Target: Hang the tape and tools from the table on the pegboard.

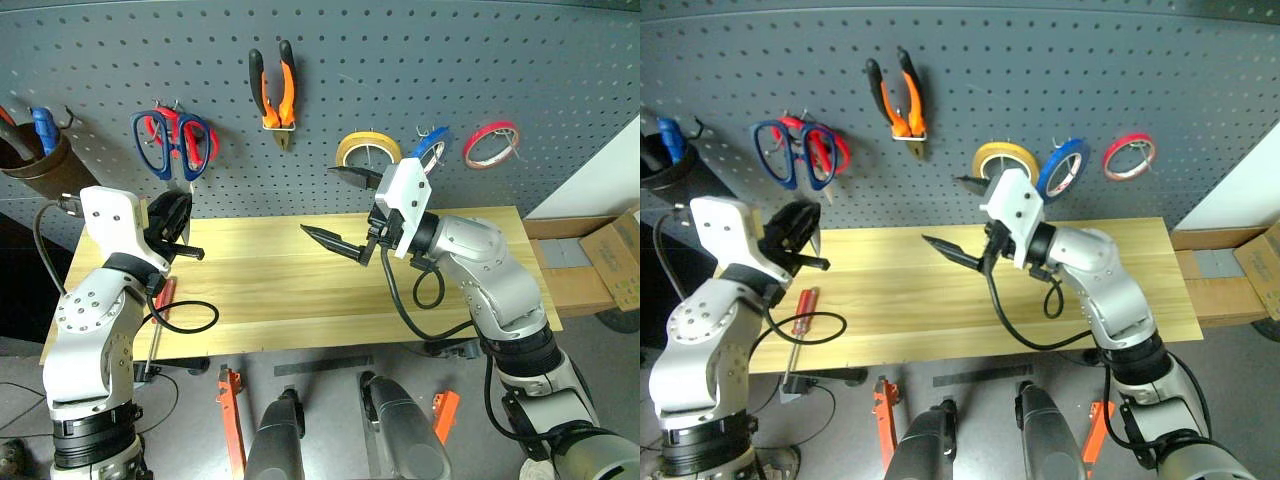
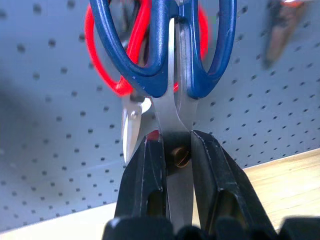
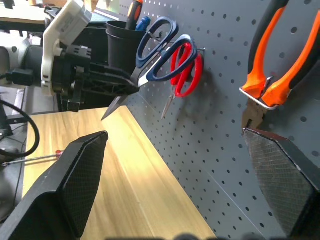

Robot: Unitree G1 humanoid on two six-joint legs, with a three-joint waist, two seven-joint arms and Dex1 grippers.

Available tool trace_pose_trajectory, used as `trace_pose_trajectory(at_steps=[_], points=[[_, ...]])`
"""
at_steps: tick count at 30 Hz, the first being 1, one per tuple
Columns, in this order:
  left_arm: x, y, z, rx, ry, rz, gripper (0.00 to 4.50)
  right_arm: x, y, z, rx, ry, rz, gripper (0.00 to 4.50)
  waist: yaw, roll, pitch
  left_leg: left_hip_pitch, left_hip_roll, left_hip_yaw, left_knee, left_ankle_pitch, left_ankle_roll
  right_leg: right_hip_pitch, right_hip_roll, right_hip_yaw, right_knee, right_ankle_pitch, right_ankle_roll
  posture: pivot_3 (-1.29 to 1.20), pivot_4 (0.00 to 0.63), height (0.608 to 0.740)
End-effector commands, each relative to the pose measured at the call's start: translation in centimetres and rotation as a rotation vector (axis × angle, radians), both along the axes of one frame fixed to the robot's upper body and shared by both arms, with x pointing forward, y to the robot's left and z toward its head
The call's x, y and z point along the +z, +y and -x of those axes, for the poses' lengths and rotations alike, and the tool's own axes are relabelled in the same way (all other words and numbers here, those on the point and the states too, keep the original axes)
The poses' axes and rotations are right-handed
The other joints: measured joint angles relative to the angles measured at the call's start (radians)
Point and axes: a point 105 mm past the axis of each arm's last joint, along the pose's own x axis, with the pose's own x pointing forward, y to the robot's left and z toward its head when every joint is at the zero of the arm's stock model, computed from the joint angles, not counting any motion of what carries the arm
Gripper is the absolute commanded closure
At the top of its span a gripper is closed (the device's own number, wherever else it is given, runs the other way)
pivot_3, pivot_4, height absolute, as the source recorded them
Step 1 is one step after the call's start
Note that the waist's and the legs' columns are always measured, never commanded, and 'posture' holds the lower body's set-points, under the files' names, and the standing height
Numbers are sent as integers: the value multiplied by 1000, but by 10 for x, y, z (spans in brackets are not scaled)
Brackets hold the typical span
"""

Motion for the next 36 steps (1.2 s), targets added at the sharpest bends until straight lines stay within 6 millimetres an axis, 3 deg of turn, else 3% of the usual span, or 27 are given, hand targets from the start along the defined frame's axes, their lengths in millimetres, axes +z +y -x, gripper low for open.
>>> trace_pose_trajectory(at_steps=[1, 4, 9, 15, 18, 24, 36], points=[[7, -5, -3, -12, -35, 22, 4049, 16, -2, 2, -11, -64, -28, 0, 0, 0, 0, 0, 0, 0, 0, 0, 0, 0, 0, 0, 0, 0, 0, -198, 348, 740], [-4, -6, -8, -2, 11, 44, 4049, 20, 1, 3, -4, -62, -48, 0, -1, 0, 0, 0, 0, 0, 1, 0, 0, 0, 0, 0, 1, 0, 0, -199, 349, 740], [-23, -12, 0, -2, 74, 38, 2427, 18, 4, 11, 39, -30, -57, 0, -3, 0, 0, 1, 0, 0, 0, 0, 0, 0, 0, 0, 1, 0, 0, -209, 352, 740], [-103, 18, 32, 146, 446, 10, 467, -14, 6, 16, 39, 171, 8, 0, -5, 0, 0, 1, 5, 0, 0, 0, 0, 0, -2, 1, 1, 0, 0, -207, 359, 740], [-123, 46, 44, 248, 595, 22, 467, -34, 10, 18, 12, 347, 59, 0, -1, 0, 1, 1, 7, -1, 1, 0, 0, 0, 0, 0, 2, -1, 1, -202, 367, 740], [-119, 86, 45, 316, 682, 83, 467, -36, 21, 19, -29, 546, 31, 0, -1, 1, 2, 2, 12, 0, 3, 1, 0, 0, 8, 0, 3, -2, 1, -196, 378, 740], [-147, 108, 24, 332, 793, 106, 467, -33, 46, 8, -110, 557, 33, 0, -2, 2, 10, -1, 14, 4, -1, 0, -2, -8, 9, 1, 3, -1, -3, -213, 405, 740]])
